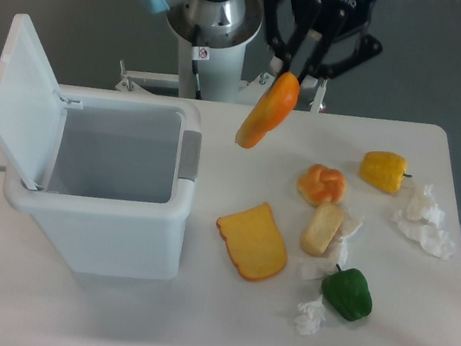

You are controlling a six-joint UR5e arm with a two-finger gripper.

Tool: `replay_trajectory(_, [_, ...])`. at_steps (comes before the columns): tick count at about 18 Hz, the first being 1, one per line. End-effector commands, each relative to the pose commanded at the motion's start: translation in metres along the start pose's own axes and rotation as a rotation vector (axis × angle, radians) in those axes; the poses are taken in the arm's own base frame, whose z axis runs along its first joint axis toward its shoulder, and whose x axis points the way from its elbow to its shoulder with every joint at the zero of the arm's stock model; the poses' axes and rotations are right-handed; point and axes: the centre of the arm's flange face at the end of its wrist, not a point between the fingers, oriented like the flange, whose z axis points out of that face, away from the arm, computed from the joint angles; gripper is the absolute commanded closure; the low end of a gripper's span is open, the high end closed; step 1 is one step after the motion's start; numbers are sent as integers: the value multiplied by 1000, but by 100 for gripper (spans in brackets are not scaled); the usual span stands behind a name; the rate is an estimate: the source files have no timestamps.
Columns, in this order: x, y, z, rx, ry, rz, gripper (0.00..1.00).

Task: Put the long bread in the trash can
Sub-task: 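Lift the long bread off the table toward the trash can, then carry the bread over the trash can opening and lower it inside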

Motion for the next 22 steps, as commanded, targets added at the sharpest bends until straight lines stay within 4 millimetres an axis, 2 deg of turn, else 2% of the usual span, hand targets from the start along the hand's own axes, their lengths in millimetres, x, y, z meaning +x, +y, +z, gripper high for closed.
replay_trajectory(6, [9, -6, -2, 63, 88, -8, 77])
replay_trajectory(16, [17, -10, -1, 93, 140, -2, 77])
replay_trajectory(22, [29, -10, 17, 78, 180, 13, 77])
